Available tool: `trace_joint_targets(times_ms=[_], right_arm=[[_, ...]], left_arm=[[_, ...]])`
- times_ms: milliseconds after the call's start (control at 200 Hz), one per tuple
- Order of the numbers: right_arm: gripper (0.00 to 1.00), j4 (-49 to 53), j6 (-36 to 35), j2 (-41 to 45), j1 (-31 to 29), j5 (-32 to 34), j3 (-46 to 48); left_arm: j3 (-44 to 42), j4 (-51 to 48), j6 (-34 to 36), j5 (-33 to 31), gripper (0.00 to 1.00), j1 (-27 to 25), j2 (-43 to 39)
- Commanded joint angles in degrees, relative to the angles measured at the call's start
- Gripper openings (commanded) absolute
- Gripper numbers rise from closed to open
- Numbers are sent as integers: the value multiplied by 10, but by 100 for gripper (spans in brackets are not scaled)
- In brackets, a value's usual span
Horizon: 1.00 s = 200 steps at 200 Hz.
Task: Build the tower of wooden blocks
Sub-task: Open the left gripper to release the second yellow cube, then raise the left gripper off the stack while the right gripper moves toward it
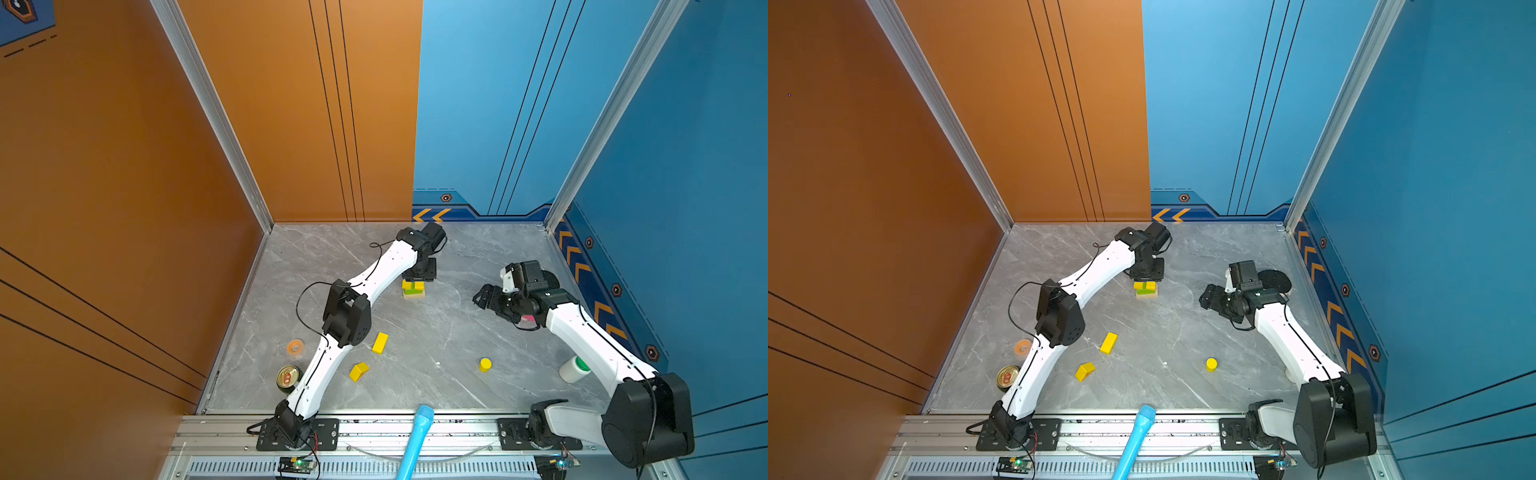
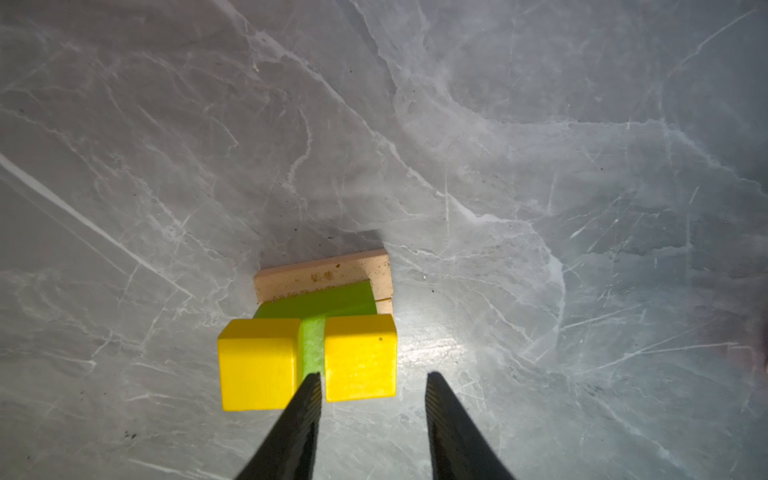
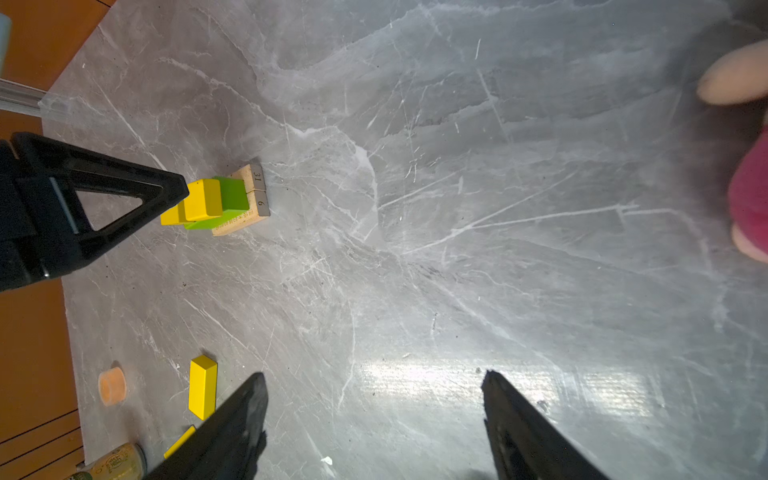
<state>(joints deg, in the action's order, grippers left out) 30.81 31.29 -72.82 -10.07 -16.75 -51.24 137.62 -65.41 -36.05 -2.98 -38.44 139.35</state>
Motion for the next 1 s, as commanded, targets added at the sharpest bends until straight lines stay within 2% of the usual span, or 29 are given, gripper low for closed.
trace_joint_targets(times_ms=[0,205,425,461,516,576,626,731,896,996], right_arm=[[82,-13,-8,1,0,-9,4],[82,-15,-6,-1,-5,-9,0],[82,-44,4,-23,-22,-42,-17],[80,-46,4,-29,-27,-43,-24],[71,-49,6,-40,-35,-46,-34],[62,-58,9,-54,-44,-52,-46],[60,-67,14,-68,-50,-59,-54],[60,-85,24,-100,-65,-75,-77],[62,-107,38,-160,-83,-97,-117],[61,-114,44,-201,-92,-108,-147]], left_arm=[[18,-11,2,-16,43,-4,-38],[20,-12,7,-22,43,-8,-66],[10,-12,34,-16,42,5,-125],[2,-11,39,-11,41,9,-136],[-13,-11,47,-5,39,19,-153],[-36,-10,54,-3,36,32,-168],[-58,-10,59,1,35,44,-179],[-115,11,72,31,34,70,-206],[-256,124,71,115,37,106,-256],[-311,172,70,147,37,118,-269]])
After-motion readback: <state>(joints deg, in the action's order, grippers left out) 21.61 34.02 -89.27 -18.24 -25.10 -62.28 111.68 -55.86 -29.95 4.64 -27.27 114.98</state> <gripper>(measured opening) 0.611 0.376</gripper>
